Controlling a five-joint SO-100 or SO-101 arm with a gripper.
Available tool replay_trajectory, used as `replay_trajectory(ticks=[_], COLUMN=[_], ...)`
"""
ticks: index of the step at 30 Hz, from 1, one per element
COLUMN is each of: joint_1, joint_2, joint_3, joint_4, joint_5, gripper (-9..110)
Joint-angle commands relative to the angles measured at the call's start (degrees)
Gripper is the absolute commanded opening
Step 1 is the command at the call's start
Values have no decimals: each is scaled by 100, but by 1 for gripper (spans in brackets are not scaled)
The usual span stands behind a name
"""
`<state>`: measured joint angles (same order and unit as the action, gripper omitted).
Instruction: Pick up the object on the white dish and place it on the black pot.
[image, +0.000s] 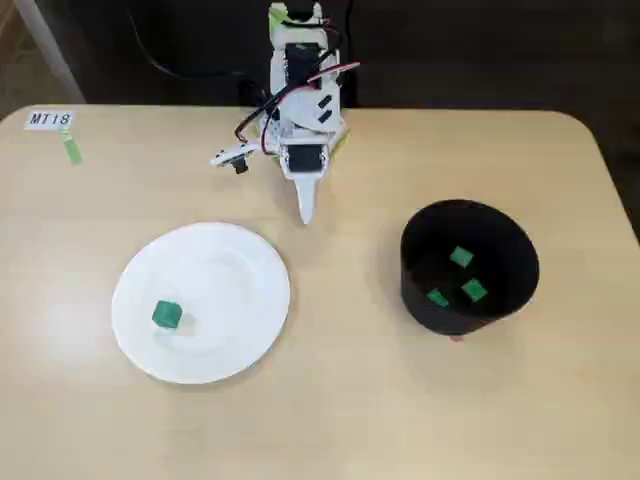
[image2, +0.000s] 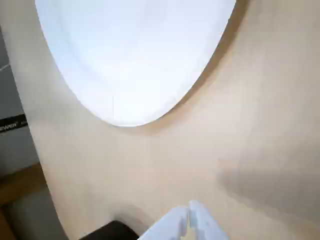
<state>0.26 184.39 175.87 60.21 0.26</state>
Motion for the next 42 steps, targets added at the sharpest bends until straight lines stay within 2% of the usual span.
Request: replay_trajectory(ticks=[1,12,17,25,36,42], joint_1=[123,123,264,659,2188,2619], joint_2=[642,642,431,-2522,-5572,-7312], joint_3=[-211,-255,-1151,-3270,-5651,-6899], joint_4=[-123,-123,-158,-272,9,211], joint_5=[-167,-176,-211,-475,-316,-264], gripper=[0,0,0,0,0,0])
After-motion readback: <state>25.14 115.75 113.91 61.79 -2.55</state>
